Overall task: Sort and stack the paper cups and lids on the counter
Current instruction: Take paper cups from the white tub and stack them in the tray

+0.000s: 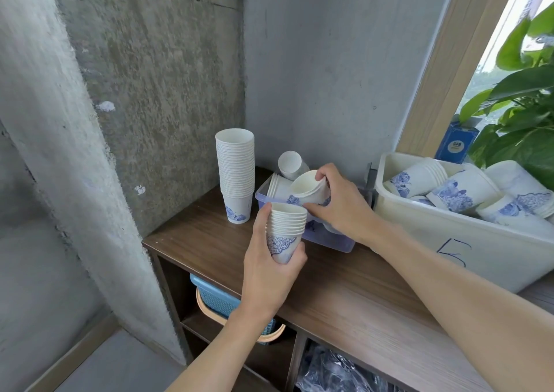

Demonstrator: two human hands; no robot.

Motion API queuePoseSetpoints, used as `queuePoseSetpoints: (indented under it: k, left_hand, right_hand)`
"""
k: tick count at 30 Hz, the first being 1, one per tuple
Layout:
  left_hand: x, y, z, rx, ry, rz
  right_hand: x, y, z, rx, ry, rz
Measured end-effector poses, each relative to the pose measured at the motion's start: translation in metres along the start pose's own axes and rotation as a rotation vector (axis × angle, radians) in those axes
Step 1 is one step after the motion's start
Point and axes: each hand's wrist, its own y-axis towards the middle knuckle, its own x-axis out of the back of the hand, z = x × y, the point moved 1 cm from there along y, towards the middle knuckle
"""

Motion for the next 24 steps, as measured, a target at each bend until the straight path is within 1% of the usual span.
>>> queuePoseSetpoints:
  k: [3, 7, 10, 13, 16, 18, 19, 22, 24]
  left_hand:
    - [0.000, 0.000, 0.000, 0.006, 0.001, 0.003]
    - [-0.001, 0.000, -0.001, 0.014, -0.019, 0.024]
    - [0.000, 0.000, -0.004, -0.019, -0.021, 0.045]
    - [0.001, -0.001, -0.005, -0.051, -0.029, 0.066]
    - [0.001, -0.002, -0.006, -0.072, -0.047, 0.095]
    - [0.002, -0.003, -0.007, -0.090, -0.046, 0.101]
    - [0.002, -0.003, -0.007, -0.096, -0.046, 0.105]
    - [0.002, -0.003, -0.008, -0.107, -0.057, 0.119]
    - [0.002, -0.003, -0.008, -0.106, -0.064, 0.122]
  right_hand:
    - [0.002, -0.005, -0.002, -0.016, 0.029, -0.108]
    - [0.017, -0.009, 0.007, -0.060, 0.228, -0.277]
    - [0.029, -0.011, 0.020, -0.090, 0.368, -0.308]
    - [0.034, -0.016, 0.035, -0.084, 0.514, -0.275]
    - [0.030, -0.024, 0.044, -0.084, 0.616, -0.158]
    - [0.026, -0.027, 0.046, -0.080, 0.637, -0.069]
    - [0.025, -0.028, 0.046, -0.080, 0.636, -0.055]
    - [0.027, -0.027, 0.042, -0.094, 0.587, -0.083]
    - [0.025, -0.029, 0.039, -0.100, 0.569, -0.001]
